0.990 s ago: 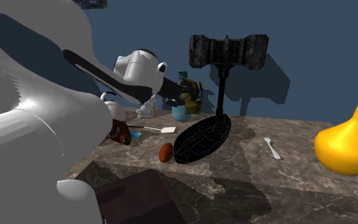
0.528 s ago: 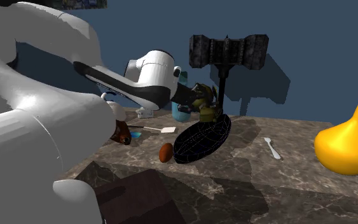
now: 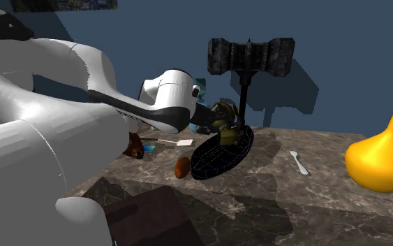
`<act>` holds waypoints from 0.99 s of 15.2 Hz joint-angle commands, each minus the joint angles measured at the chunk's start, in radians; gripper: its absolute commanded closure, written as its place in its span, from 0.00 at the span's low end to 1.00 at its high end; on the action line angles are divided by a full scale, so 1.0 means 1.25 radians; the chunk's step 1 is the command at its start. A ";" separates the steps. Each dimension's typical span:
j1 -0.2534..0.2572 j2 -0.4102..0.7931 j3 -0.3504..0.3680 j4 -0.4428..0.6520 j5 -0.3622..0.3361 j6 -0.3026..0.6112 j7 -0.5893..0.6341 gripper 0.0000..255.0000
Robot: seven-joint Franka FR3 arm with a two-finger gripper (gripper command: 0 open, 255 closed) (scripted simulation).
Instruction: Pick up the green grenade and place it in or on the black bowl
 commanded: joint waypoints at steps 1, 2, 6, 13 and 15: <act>-0.007 -0.025 0.019 0.001 0.021 0.014 0.009 1.00; -0.011 -0.039 0.029 0.002 0.031 0.021 0.013 1.00; -0.014 -0.055 0.042 0.003 0.045 0.029 0.019 1.00; -0.014 -0.055 0.042 0.002 0.045 0.029 0.019 0.00; -0.014 -0.055 0.042 0.003 0.045 0.028 0.019 0.00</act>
